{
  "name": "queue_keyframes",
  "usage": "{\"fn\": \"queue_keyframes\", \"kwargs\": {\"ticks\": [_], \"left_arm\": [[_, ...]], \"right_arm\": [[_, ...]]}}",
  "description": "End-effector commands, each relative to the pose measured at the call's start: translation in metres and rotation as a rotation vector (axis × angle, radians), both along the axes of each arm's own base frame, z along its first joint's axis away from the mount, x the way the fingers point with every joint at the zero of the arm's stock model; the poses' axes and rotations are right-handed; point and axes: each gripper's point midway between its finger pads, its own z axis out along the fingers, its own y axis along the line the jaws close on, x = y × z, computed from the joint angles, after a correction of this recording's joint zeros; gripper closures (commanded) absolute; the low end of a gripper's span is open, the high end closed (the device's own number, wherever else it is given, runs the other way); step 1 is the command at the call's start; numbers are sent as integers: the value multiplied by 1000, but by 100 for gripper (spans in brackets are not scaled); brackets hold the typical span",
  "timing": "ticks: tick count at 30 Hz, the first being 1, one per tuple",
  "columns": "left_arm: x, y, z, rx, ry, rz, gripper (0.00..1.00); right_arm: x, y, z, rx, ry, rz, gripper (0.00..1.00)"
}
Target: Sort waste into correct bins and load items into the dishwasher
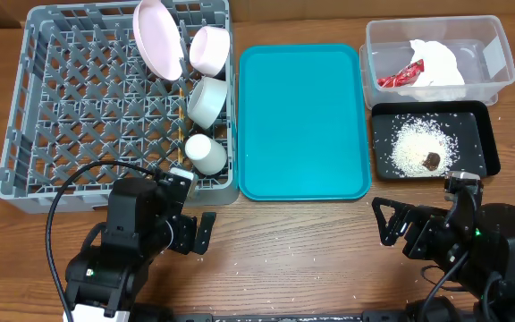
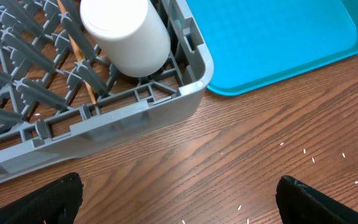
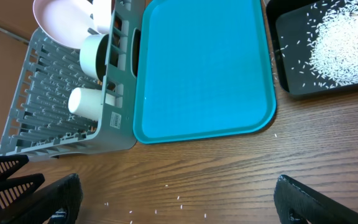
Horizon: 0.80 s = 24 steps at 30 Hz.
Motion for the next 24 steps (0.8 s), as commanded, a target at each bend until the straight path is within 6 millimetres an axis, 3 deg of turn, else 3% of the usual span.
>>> {"fn": "queue_keyframes", "kwargs": {"ticks": [1,7,13,16,18,20,24], "left_arm": [[-2,-4,-3,-4,2,-33,0],[-2,-4,-3,-4,2,-33,0],[-2,-4,-3,-4,2,-33,0],[-2,-4,-3,-4,2,-33,0],[-2,-4,-3,-4,2,-33,0],[-2,-4,-3,-4,2,-33,0],[-2,-4,-3,-4,2,-33,0]], "right_arm": [[-1,-1,2,-3,-16,-2,0],[-5,-2,6,2,-41,-4,0],[-24,-6,-22,4,-18,-8,0],[-3,-13,-25,-29,-189,-35,0],[21,-6,-11,-130,-459,66,0],[37,-3,-12,-216,-625,112,0],[60,-13,-25,-264,-781,32,0]]}}
